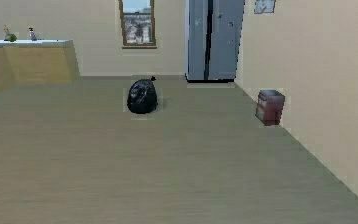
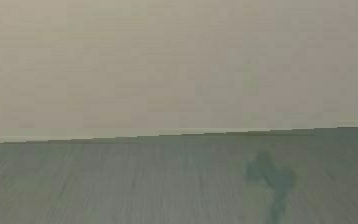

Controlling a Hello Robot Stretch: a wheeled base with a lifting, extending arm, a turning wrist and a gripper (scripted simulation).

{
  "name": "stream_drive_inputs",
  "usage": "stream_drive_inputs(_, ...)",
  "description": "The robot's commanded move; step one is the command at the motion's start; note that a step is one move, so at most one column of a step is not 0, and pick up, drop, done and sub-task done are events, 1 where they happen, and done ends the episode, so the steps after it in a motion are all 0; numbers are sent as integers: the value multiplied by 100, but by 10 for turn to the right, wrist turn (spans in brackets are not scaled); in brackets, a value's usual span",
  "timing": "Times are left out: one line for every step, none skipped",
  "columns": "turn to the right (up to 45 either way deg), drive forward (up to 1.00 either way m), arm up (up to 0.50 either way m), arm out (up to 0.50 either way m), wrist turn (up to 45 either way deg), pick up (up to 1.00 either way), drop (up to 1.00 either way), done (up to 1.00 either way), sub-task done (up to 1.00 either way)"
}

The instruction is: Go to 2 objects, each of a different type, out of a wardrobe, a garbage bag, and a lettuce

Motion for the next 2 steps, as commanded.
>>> stream_drive_inputs(0,100,0,0,0,0,0,0,0)
stream_drive_inputs(-30,0,0,0,0,0,0,0,0)
